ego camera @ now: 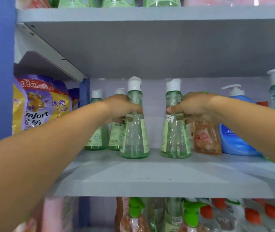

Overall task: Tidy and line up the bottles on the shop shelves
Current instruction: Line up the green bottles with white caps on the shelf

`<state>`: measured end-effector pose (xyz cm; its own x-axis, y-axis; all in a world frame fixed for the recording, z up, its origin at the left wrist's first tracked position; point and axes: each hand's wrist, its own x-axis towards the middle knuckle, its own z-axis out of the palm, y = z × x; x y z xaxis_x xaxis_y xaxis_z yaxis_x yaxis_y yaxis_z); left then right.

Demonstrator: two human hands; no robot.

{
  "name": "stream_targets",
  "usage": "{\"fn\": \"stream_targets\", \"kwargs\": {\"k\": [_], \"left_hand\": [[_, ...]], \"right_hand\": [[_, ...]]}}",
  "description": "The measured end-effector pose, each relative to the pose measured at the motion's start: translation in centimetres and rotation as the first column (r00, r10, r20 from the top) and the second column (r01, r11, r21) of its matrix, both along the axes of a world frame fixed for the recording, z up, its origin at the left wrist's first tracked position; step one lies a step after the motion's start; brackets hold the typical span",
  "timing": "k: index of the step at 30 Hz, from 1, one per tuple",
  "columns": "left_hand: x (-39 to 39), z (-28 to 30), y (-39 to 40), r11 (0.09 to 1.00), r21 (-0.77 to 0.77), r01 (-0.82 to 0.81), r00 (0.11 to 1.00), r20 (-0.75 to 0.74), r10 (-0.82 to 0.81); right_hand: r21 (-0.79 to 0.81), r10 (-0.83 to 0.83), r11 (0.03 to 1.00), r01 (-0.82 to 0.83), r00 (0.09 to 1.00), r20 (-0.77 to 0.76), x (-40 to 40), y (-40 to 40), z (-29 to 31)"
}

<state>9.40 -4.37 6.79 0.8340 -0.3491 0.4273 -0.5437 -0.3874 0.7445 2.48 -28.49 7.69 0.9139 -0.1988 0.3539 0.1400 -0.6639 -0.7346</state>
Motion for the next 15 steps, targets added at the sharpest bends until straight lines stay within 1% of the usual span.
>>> {"fn": "stream_targets", "kwargs": {"k": [2, 3, 7, 9, 11, 13, 15], "left_hand": [[-0.9, -0.3, 2.4, 0.997, -0.075, 0.01, 0.999, -0.032, -0.012], [-1.1, -0.4, 3.5, 0.995, -0.1, -0.01, 0.999, -0.039, 0.006], [-1.2, -0.6, 6.4, 0.961, -0.16, -0.227, 0.974, -0.049, 0.221], [-1.2, -1.0, 6.7, 0.929, -0.199, -0.312, 0.948, -0.005, 0.317], [-1.2, -1.8, 6.7, 0.898, -0.273, -0.346, 0.925, 0.059, 0.374], [-1.0, -2.5, 7.0, 0.874, -0.307, -0.376, 0.901, 0.098, 0.422], [-0.7, -2.8, 7.6, 0.865, -0.322, -0.385, 0.894, 0.1, 0.436]], "right_hand": [[0.03, 0.07, 0.997, -0.069, 0.997, -0.029, 1.6, 1.2, -0.1], [0.033, 0.092, 0.995, -0.09, 0.995, -0.038, 2.3, 1.8, -0.1], [-0.032, 0.106, 0.994, -0.107, 0.994, -0.026, 4.8, 4.9, -0.1], [-0.041, 0.111, 0.993, -0.112, 0.993, -0.034, 5.9, 6.4, 0.0], [0.005, 0.141, 0.99, -0.141, 0.987, -0.08, 7.0, 7.4, 0.0], [0.02, 0.166, 0.986, -0.165, 0.978, -0.129, 7.8, 8.0, 0.0], [0.011, 0.183, 0.983, -0.183, 0.973, -0.139, 8.5, 7.8, 0.3]]}}
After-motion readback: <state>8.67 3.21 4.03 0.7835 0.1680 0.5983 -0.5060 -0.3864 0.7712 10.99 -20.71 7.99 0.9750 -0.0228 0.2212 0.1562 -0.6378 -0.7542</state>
